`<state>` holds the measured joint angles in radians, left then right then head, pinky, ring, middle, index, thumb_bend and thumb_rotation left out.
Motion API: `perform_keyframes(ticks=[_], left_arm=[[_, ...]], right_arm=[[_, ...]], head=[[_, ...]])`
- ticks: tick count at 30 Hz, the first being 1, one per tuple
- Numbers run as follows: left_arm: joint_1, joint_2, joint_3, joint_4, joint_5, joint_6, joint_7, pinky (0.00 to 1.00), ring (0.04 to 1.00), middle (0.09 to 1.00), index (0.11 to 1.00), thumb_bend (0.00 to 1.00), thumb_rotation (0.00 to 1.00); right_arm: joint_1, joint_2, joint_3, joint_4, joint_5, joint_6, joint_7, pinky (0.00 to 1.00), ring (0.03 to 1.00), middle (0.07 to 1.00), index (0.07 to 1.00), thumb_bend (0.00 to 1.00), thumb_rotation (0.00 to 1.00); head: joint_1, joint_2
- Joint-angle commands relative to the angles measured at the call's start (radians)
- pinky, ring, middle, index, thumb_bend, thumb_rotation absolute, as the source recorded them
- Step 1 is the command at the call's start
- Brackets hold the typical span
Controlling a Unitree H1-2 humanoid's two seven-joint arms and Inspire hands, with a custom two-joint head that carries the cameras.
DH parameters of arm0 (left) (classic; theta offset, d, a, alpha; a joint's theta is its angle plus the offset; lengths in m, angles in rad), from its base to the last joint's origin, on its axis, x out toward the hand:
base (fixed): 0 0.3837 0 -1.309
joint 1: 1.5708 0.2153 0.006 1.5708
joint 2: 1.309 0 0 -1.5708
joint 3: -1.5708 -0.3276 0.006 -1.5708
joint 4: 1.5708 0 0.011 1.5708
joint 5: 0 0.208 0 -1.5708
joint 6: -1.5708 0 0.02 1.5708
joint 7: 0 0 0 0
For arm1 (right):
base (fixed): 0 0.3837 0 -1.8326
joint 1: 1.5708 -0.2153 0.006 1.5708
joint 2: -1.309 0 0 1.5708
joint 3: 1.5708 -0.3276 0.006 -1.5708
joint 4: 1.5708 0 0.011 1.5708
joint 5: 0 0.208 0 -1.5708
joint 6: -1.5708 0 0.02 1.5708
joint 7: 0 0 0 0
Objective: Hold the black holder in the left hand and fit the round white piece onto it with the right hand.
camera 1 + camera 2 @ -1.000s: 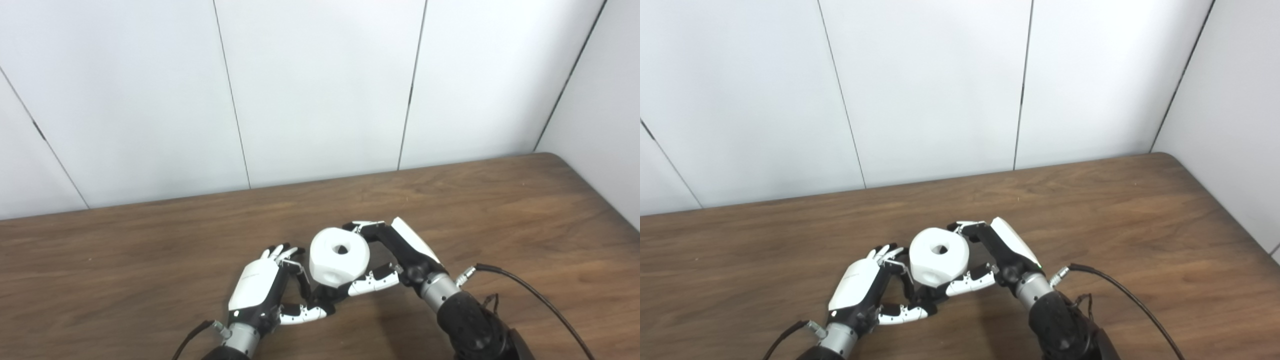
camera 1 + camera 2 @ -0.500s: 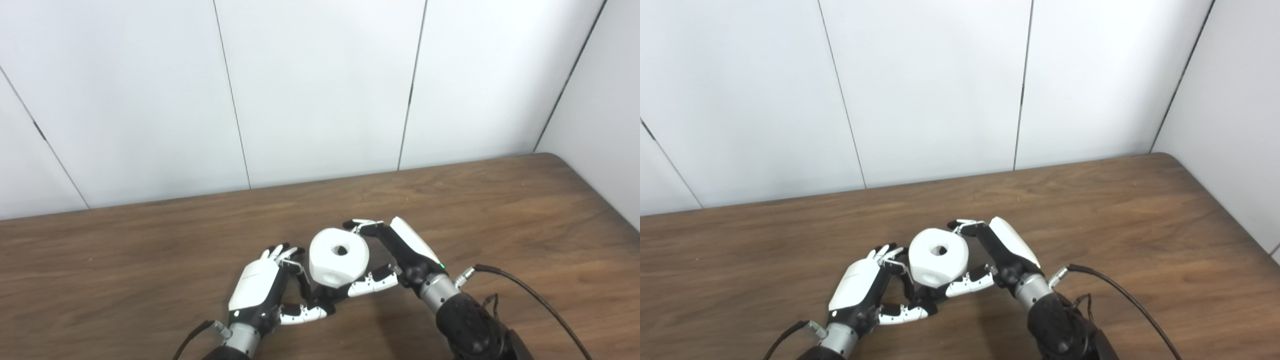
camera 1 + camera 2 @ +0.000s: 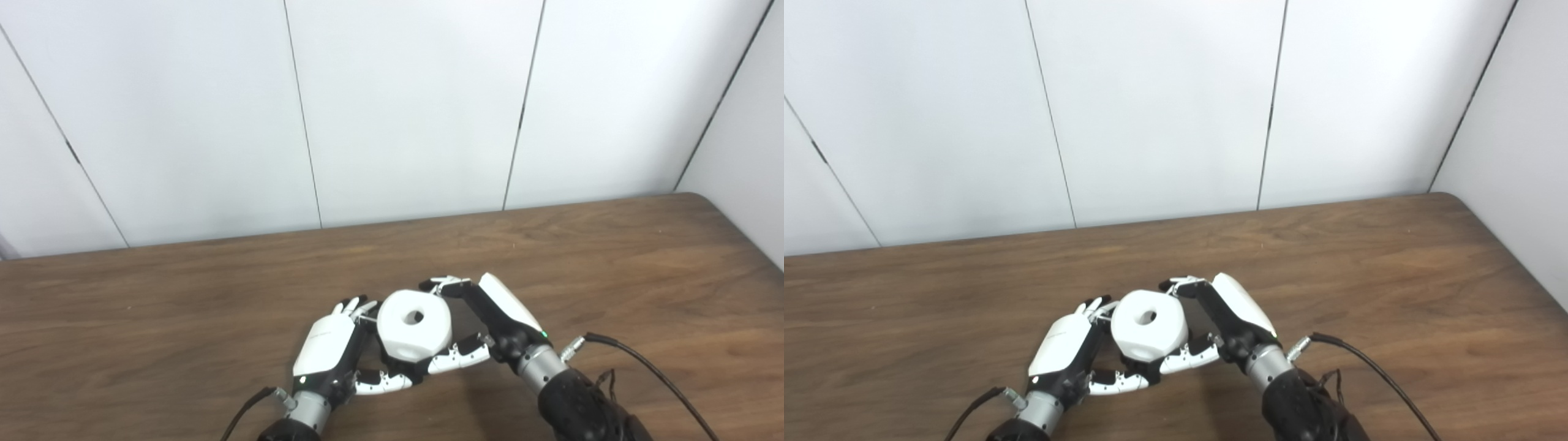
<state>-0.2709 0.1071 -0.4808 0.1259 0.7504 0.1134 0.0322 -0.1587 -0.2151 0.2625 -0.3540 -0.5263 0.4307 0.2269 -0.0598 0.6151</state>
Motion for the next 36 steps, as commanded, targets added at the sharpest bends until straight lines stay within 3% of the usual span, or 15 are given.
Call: perform_keyframes(ticks=[1,9,19,26,30,33,36], left_arm=[[0.023,0.002,-0.018,0.008,0.021,0.015,-0.029,1.0,0.973,0.89,0.478,0.52,0.05],[0.027,0.0,-0.019,0.002,0.024,0.018,-0.028,1.0,0.97,0.886,0.479,0.52,0.05],[0.033,0.013,-0.019,-0.012,0.021,0.023,-0.035,1.0,0.973,0.891,0.478,0.52,0.05],[0.037,0.027,-0.017,-0.031,0.019,0.028,-0.053,1.0,0.976,0.894,0.479,0.52,0.05],[0.036,0.031,-0.015,-0.029,0.018,0.025,-0.05,1.0,0.975,0.893,0.479,0.52,0.05],[0.035,0.032,-0.012,-0.031,0.017,0.028,-0.051,1.0,0.975,0.89,0.479,0.52,0.05],[0.034,0.031,-0.013,-0.033,0.02,0.031,-0.052,1.0,0.974,0.889,0.479,0.52,0.05]], right_arm=[[0.01,-0.001,0.007,0.009,-0.003,0.034,0.035,0.92,0.91,0.814,0.479,0.5,0.13],[0.012,0.001,0.006,0.009,-0.003,0.037,0.048,0.92,0.909,0.814,0.478,0.5,0.13],[0.025,0.047,-0.068,-0.005,-0.036,0.038,0.097,0.88,0.936,0.84,0.479,0.5,0.13],[0.035,0.045,-0.087,-0.008,-0.048,0.038,0.089,0.85,0.916,0.828,0.479,0.5,0.13],[0.039,0.03,-0.097,-0.002,-0.025,0.031,0.073,0.79,0.881,0.825,0.48,0.5,0.13],[0.046,0.015,-0.106,0.005,-0.016,0.013,0.054,0.64,0.774,0.761,0.479,0.5,0.13],[0.049,0.006,-0.107,0.003,-0.014,0.016,0.042,0.63,0.744,0.727,0.479,0.5,0.13]], head=[[0.001,-0.001],[0.004,0.001],[-0.008,0.004],[-0.019,0.007],[-0.021,0.008],[-0.022,0.008],[-0.022,0.009]])
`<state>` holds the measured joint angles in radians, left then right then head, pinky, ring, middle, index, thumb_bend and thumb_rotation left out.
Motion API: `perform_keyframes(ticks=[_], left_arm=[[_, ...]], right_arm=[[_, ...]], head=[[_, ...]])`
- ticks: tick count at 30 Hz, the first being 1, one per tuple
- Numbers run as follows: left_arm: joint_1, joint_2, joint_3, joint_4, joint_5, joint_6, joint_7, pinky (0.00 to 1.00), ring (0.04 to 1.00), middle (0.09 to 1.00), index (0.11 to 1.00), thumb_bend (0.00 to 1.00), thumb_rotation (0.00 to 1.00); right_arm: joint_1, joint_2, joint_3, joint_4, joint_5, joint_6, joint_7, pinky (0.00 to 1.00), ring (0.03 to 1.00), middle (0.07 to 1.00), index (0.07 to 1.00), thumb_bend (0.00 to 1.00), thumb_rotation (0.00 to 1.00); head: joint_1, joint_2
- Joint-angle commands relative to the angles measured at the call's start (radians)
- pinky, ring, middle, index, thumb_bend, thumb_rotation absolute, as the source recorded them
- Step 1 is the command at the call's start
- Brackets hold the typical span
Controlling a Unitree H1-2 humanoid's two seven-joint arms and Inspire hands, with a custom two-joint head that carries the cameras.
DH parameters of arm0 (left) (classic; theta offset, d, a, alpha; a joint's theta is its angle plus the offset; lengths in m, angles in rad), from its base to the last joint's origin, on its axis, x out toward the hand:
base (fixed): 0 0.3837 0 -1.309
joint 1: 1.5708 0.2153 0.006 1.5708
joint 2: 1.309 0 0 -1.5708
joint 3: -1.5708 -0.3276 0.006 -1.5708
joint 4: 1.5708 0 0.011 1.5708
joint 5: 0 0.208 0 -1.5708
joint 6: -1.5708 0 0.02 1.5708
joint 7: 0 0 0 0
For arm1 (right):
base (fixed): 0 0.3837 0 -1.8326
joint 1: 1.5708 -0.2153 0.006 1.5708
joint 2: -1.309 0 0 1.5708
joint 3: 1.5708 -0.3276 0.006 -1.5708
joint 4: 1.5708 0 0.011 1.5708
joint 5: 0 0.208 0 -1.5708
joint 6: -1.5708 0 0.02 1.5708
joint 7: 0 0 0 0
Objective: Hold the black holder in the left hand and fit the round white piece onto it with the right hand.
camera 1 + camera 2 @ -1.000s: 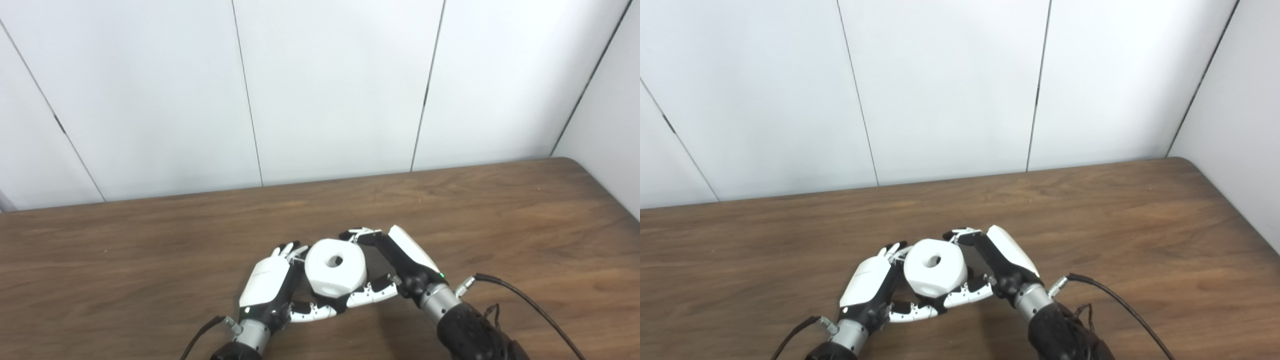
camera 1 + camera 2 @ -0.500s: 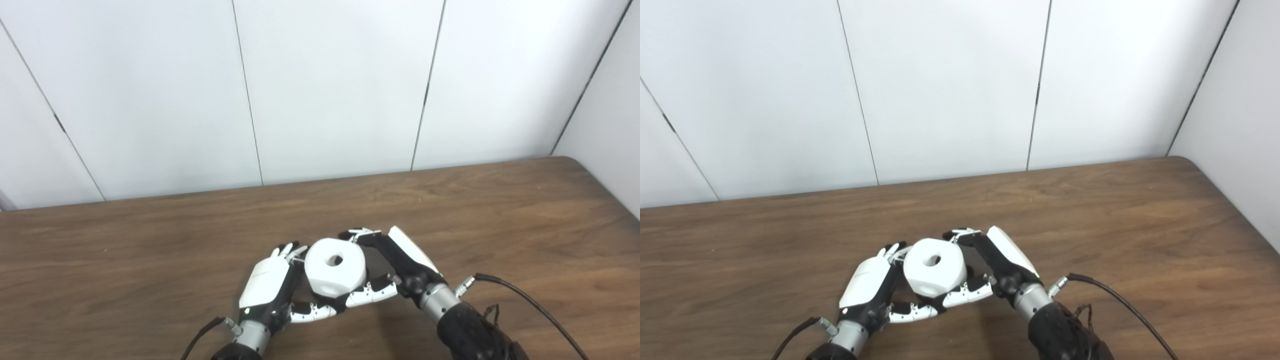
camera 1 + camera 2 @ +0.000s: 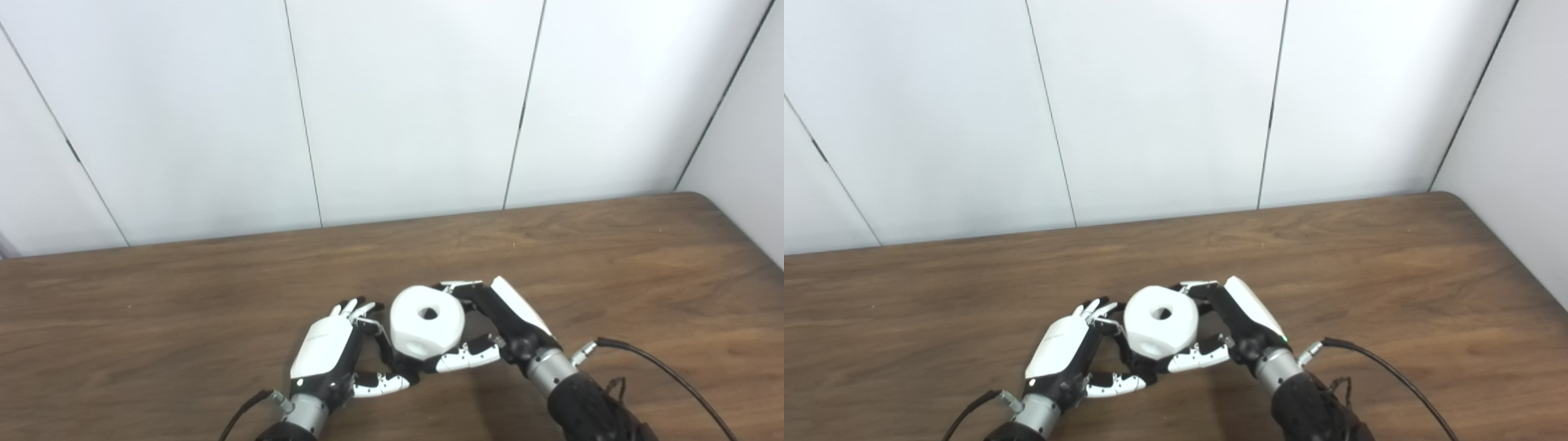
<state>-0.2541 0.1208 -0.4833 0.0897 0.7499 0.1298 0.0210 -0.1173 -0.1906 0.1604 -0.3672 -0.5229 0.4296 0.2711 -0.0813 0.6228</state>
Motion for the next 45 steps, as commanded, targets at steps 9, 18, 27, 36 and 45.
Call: perform_keyframes(ticks=[9,18,27,36,45], left_arm=[[0.02,0.018,-0.017,-0.008,0.023,0.026,-0.047,1.0,0.974,0.892,0.479,0.52,0.05],[0.021,0.019,-0.016,-0.007,0.017,0.022,-0.045,1.0,0.973,0.888,0.479,0.52,0.05],[0.016,0.013,-0.022,0.0,0.025,0.024,-0.041,1.0,0.97,0.887,0.479,0.52,0.05],[0.017,0.012,-0.024,0.001,0.026,0.025,-0.037,1.0,0.969,0.888,0.479,0.52,0.05],[0.021,0.012,-0.025,-0.005,0.022,0.032,-0.045,1.0,0.974,0.894,0.479,0.52,0.05]], right_arm=[[0.008,-0.031,0.0,0.021,-0.008,0.017,-0.019,0.63,0.727,0.718,0.48,0.5,0.13],[0.005,-0.031,0.012,0.032,0.001,0.009,-0.029,0.59,0.708,0.714,0.479,0.5,0.13],[0.001,-0.035,0.018,0.028,0.01,0.024,-0.026,0.78,0.866,0.81,0.48,0.5,0.13],[-0.013,-0.021,0.03,0.039,0.013,0.034,-0.03,0.87,0.911,0.821,0.479,0.5,0.13],[-0.042,0.014,0.034,0.04,-0.027,0.04,-0.005,0.88,0.924,0.83,0.48,0.5,0.13]], head=[[0.005,0.005],[0.006,0.005],[0.011,-0.004],[0.016,-0.004],[0.018,-0.003]])
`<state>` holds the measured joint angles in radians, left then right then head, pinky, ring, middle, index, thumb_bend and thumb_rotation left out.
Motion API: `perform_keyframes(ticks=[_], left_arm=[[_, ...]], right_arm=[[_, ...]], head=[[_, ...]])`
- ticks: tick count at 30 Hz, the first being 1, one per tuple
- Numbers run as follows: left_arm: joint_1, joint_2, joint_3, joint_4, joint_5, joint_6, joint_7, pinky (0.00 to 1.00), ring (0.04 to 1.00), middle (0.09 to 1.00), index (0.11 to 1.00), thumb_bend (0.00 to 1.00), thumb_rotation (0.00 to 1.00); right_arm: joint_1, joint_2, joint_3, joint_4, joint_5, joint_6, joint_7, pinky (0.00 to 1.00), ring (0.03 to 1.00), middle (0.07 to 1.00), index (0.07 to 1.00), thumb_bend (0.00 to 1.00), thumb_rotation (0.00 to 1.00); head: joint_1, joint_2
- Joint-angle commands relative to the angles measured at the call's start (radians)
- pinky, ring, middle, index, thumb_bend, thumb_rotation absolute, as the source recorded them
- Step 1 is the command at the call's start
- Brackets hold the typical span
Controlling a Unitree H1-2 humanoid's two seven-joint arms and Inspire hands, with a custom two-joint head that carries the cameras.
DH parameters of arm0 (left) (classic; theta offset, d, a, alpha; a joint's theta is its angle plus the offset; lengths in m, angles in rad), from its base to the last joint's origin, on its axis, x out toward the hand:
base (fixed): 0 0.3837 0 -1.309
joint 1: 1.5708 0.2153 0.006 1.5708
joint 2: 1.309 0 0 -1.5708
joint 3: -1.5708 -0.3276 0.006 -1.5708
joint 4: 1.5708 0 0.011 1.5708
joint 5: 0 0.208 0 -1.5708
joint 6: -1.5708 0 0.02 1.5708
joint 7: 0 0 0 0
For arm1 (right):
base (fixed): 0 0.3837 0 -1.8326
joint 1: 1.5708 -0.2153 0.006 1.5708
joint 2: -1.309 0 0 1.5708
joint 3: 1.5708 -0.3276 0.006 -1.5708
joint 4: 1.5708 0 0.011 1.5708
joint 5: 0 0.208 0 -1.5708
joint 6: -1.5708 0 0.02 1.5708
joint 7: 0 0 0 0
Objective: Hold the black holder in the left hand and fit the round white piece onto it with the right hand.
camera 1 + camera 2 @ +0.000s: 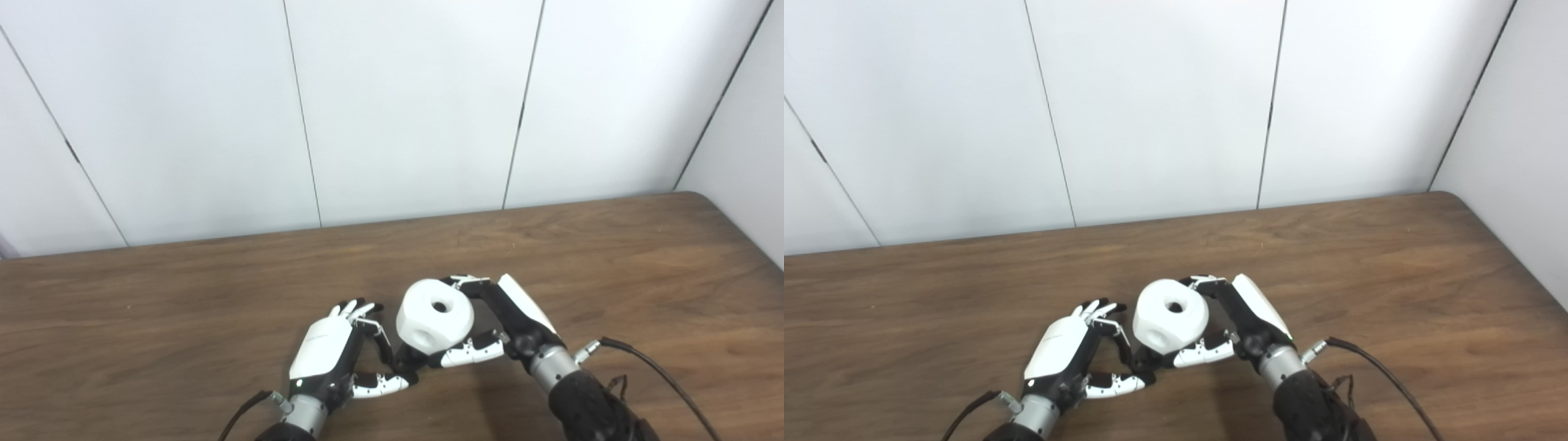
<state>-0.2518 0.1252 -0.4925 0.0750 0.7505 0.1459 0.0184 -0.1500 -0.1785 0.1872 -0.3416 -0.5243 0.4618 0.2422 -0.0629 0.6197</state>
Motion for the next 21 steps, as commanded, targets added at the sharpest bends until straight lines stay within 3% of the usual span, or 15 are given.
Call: perform_keyframes(ticks=[1,21], left_arm=[[0.02,0.008,-0.015,0.011,0.021,0.013,-0.039,1.0,0.972,0.892,0.479,0.52,0.05],[0.023,0.01,-0.015,0.016,0.023,0.009,-0.033,1.0,0.973,0.89,0.479,0.52,0.05]], right_arm=[[-0.012,0.006,0.008,0.016,-0.03,0.008,0.026,0.89,0.922,0.829,0.48,0.5,0.13],[-0.028,-0.002,0.033,0.039,-0.033,0.005,0.019,0.87,0.922,0.818,0.479,0.5,0.13]], head=[[-0.001,0.0],[-0.002,-0.002]])
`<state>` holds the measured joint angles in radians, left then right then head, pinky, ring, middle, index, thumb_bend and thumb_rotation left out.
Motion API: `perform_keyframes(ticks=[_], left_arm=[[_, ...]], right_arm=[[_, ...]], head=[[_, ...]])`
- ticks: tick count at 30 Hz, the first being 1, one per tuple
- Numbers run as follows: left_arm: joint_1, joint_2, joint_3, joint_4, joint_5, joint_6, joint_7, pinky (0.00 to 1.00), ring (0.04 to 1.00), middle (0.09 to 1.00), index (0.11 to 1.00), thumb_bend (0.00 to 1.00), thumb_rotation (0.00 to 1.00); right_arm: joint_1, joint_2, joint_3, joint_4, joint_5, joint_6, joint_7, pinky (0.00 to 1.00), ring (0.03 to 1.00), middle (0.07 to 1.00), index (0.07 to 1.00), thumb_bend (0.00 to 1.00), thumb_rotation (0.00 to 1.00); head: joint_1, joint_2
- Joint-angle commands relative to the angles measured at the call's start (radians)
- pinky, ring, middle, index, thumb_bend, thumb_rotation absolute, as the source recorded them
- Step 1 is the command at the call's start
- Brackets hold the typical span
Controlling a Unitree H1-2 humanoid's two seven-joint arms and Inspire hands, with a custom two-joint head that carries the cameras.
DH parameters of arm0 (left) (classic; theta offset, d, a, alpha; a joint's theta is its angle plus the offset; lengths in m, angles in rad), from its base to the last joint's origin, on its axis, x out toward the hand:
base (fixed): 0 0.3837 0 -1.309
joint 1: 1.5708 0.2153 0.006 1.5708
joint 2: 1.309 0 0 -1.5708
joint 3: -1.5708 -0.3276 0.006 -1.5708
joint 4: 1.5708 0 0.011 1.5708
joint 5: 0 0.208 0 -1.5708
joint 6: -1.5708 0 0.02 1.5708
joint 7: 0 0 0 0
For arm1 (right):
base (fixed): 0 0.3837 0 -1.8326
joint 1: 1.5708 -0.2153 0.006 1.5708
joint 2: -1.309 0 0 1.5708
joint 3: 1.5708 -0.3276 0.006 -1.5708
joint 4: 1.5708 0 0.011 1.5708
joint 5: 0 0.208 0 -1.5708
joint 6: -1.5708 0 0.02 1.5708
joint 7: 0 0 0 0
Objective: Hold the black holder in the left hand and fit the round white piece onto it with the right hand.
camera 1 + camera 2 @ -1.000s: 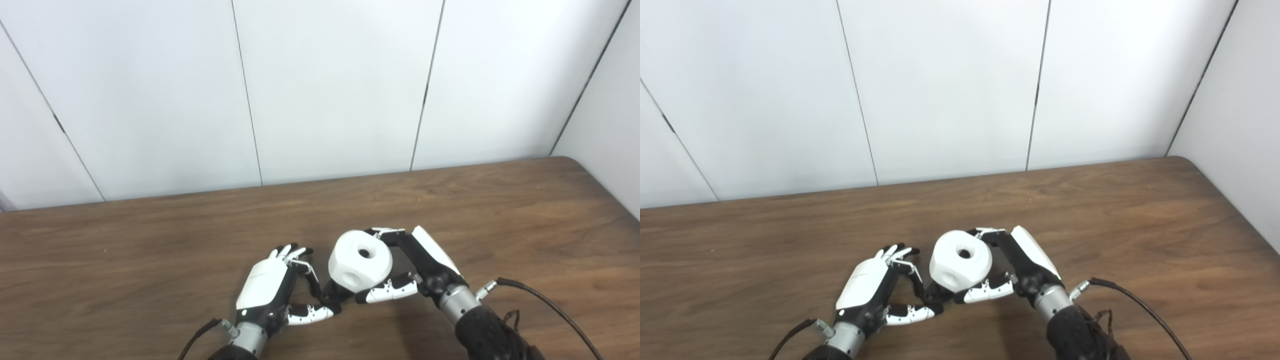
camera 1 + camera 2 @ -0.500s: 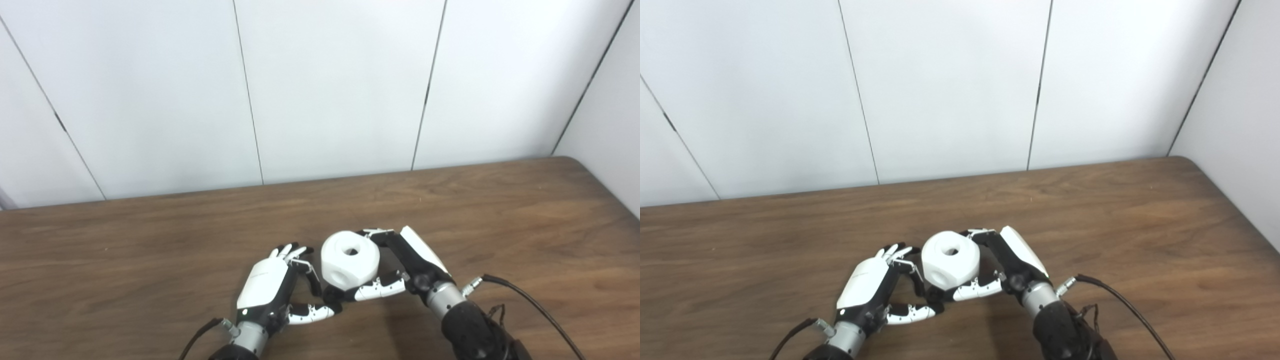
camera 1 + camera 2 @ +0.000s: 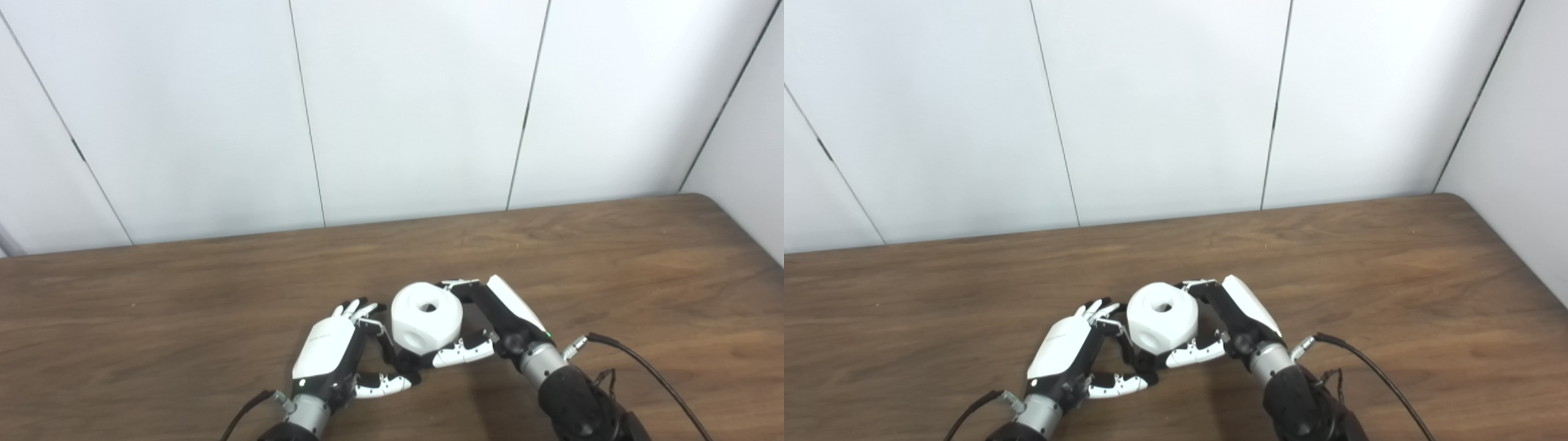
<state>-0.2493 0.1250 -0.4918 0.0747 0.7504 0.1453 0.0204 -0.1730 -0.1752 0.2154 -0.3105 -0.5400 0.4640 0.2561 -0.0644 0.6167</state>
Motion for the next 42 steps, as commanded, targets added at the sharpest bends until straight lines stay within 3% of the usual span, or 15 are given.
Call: perform_keyframes(ticks=[1,7,10,11,13,14,16,20,21,23,29,32,37,42], left_arm=[[0.021,0.011,-0.016,0.017,0.024,0.008,-0.033,1.0,0.972,0.889,0.479,0.52,0.05],[0.019,0.012,-0.013,0.024,0.02,0.001,-0.028,1.0,0.97,0.888,0.479,0.52,0.05],[0.019,0.012,-0.011,0.023,0.018,0.0,-0.027,1.0,0.97,0.887,0.479,0.52,0.05],[0.019,0.013,-0.011,0.023,0.017,0.001,-0.028,1.0,0.971,0.888,0.479,0.52,0.05],[0.019,0.013,-0.01,0.021,0.016,0.001,-0.031,1.0,0.974,0.89,0.479,0.52,0.05],[0.019,0.013,-0.009,0.02,0.015,0.003,-0.032,1.0,0.976,0.89,0.479,0.52,0.05],[0.019,0.013,-0.008,0.014,0.017,0.013,-0.038,1.0,0.977,0.891,0.479,0.52,0.05],[0.017,0.013,-0.008,0.011,0.019,0.018,-0.042,1.0,0.978,0.892,0.479,0.52,0.05],[0.016,0.013,-0.007,0.011,0.019,0.017,-0.04,1.0,0.978,0.892,0.479,0.52,0.05],[0.015,0.013,-0.007,0.013,0.019,0.015,-0.037,1.0,0.974,0.889,0.479,0.52,0.05],[0.014,0.015,-0.001,0.019,0.009,0.004,-0.032,1.0,0.972,0.887,0.478,0.52,0.05],[0.015,0.016,0.005,0.022,0.005,-0.004,-0.023,1.0,0.964,0.881,0.478,0.52,0.05],[0.016,0.026,0.023,0.013,-0.012,-0.016,-0.025,1.0,0.962,0.88,0.478,0.52,0.05],[0.026,0.039,0.07,-0.015,-0.078,-0.022,-0.058,1.0,0.961,0.886,0.477,0.52,0.05]], right_arm=[[-0.004,-0.005,0.004,0.007,-0.02,0.004,0.005,0.87,0.921,0.818,0.479,0.5,0.13],[0.002,-0.002,-0.007,0.006,-0.022,0.005,0.0,0.91,0.919,0.818,0.482,0.5,0.14],[0.004,-0.003,-0.011,0.003,-0.041,0.006,0.015,0.85,0.899,0.819,0.491,0.51,0.15],[0.004,-0.004,-0.013,-0.001,-0.052,0.006,0.027,0.79,0.875,0.815,0.595,0.69,0.26],[0.007,-0.001,-0.021,-0.008,-0.069,0.005,0.055,0.83,0.871,0.824,0.68,0.83,0.34],[0.008,-0.001,-0.026,-0.012,-0.069,0.005,0.068,0.92,0.893,0.844,0.715,0.88,0.37],[0.01,-0.004,-0.03,-0.018,-0.07,0.005,0.093,0.98,0.918,0.876,0.744,0.93,0.39],[0.008,-0.025,-0.023,-0.021,-0.063,0.005,0.118,1.0,0.917,0.877,0.758,0.98,0.43],[0.007,-0.03,-0.025,-0.02,-0.06,0.006,0.125,1.0,0.914,0.875,0.758,0.98,0.43],[0.007,-0.033,-0.029,-0.019,-0.056,0.006,0.135,0.82,0.853,0.851,0.738,0.99,0.43],[0.011,-0.041,-0.057,-0.01,0.021,0.004,0.145,0.7,0.817,0.842,0.67,0.99,0.41],[0.013,-0.057,-0.056,-0.003,0.056,-0.001,0.137,0.6,0.728,0.779,0.661,1.0,0.43],[0.026,-0.086,-0.066,0.0,0.135,-0.008,0.134,0.65,0.762,0.798,0.692,1.0,0.45],[0.051,-0.085,-0.151,0.021,0.332,-0.013,0.146,0.76,0.834,0.823,0.734,0.99,0.4]], head=[[0.0,0.001],[-0.001,-0.002],[-0.002,-0.002],[-0.002,-0.002],[-0.003,-0.001],[-0.004,-0.001],[-0.004,-0.001],[-0.005,0.0],[-0.005,-0.001],[-0.005,-0.001],[-0.006,0.0],[-0.006,0.001],[-0.005,0.002],[-0.007,0.003]])
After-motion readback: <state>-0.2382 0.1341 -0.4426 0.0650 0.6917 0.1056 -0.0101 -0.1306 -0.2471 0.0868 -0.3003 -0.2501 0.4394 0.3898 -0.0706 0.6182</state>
